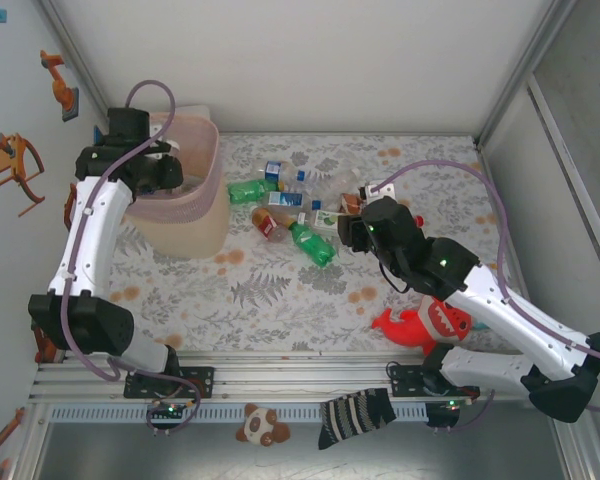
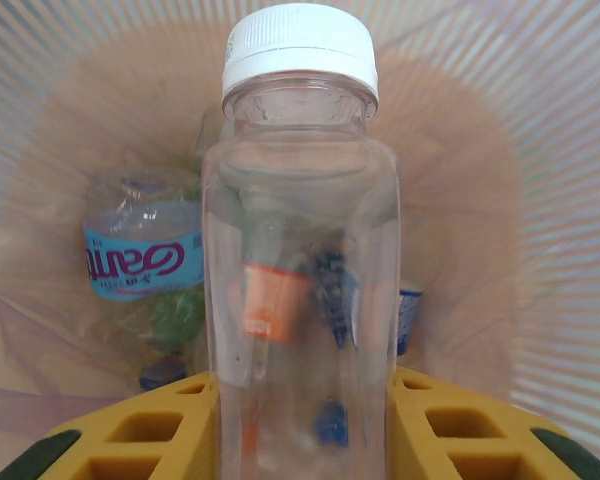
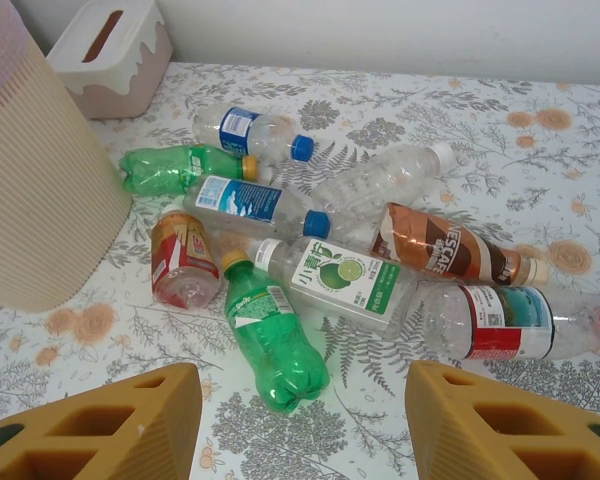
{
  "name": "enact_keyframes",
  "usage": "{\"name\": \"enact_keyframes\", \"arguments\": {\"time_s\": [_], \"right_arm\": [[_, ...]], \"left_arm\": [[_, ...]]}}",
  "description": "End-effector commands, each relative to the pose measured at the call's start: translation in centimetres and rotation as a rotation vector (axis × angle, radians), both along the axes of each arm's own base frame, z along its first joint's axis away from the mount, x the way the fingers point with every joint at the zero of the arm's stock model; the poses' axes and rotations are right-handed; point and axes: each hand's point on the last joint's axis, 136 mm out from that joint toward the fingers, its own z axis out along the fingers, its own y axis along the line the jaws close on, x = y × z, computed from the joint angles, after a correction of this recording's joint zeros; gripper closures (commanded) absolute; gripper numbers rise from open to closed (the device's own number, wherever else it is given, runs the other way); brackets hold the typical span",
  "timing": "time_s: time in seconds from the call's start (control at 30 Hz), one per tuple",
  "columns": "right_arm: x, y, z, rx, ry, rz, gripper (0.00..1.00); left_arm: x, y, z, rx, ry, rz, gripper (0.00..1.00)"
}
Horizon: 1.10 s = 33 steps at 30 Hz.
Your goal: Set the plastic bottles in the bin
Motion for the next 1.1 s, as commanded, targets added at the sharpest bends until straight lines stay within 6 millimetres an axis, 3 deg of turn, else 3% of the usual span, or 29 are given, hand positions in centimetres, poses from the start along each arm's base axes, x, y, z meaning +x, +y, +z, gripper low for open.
{"name": "enact_keyframes", "arguments": {"time_s": [0.0, 0.37, 0.67, 0.8, 1.07], "right_arm": [[0.1, 0.1, 0.9, 0.01, -0.019, -0.005, 0.44], [0.2, 0.0, 0.7, 0.007, -0.017, -0.01, 0.44], [0.2, 0.0, 0.4, 0.002, -0.015, -0.015, 0.44], [0.2, 0.0, 0.5, 0.002, -0.016, -0.012, 0.44], [0.2, 0.0, 0.7, 0.006, -0.019, -0.013, 0.44]], "left_arm": [[0.2, 0.7, -2.4, 0.029, 0.055, -0.026, 0.72], [1.2, 1.5, -9.7, -0.015, 0.232, -0.011, 0.7], [1.6, 1.9, -13.2, -0.003, 0.327, -0.007, 0.59], [1.7, 1.8, -12.6, -0.009, 0.316, -0.003, 0.51], [2.0, 2.5, -7.2, 0.016, 0.161, 0.021, 0.39]]}}
